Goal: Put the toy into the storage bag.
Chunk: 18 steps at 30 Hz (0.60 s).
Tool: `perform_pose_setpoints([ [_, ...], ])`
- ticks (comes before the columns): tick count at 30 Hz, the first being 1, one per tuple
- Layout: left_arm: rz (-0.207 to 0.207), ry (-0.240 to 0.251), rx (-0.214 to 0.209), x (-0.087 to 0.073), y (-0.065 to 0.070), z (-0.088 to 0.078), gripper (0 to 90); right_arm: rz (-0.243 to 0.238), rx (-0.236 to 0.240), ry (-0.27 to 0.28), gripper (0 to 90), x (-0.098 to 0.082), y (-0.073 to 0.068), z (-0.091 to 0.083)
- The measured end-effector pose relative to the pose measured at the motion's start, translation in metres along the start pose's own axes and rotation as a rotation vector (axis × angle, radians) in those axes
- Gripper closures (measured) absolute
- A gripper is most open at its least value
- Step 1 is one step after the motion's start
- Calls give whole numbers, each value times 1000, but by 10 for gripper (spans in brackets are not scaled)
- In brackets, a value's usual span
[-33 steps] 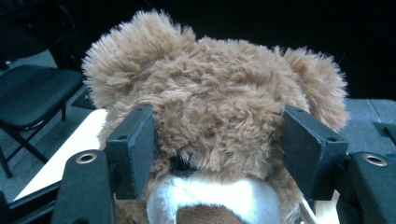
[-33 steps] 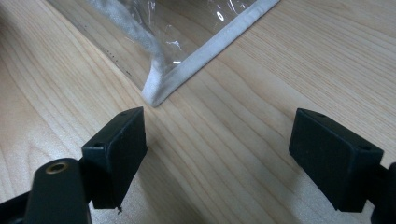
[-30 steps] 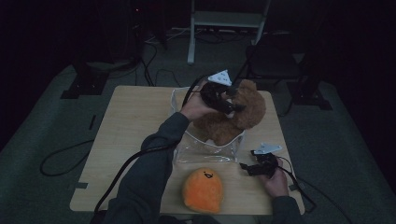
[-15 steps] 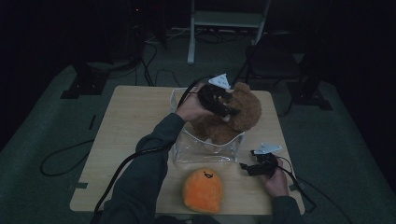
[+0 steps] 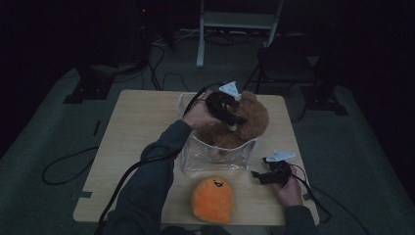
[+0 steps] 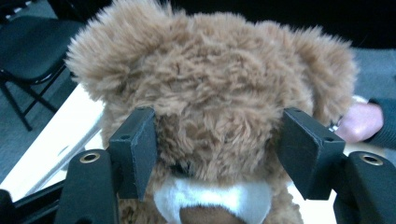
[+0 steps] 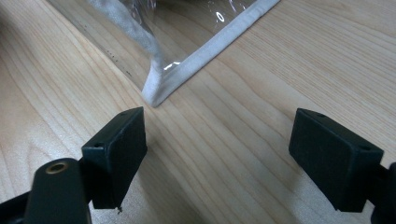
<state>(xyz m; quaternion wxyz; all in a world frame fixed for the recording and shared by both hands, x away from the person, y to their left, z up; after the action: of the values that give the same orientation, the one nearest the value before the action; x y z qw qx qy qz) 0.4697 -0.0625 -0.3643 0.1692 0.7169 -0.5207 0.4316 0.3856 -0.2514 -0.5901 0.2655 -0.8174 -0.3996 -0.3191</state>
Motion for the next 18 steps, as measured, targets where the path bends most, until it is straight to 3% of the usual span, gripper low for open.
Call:
perform_pose_setpoints([
  [5,-30,49,-21,7,0,-1,325,0,0,0,183,0,0,0],
  [9,-60,72,-4,10,-2,1,322,0,0,0,183,0,0,0],
  [18,-8,-2,2,6,3,5,376,0,0,0,183,0,0,0],
])
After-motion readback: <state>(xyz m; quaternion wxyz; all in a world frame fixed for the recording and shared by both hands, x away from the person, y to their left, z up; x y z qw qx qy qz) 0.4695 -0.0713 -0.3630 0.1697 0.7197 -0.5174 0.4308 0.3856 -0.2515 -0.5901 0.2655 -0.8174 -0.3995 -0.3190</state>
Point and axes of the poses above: each handheld gripper's, and its own axes: z roughly forward along the jaws, x roughly out of its top, y roughly to its right, the point moved 6 cm from there along z, roughly forward along the jaws, and after that the axes turned 15 degrees about x, right-handed, at the moved point
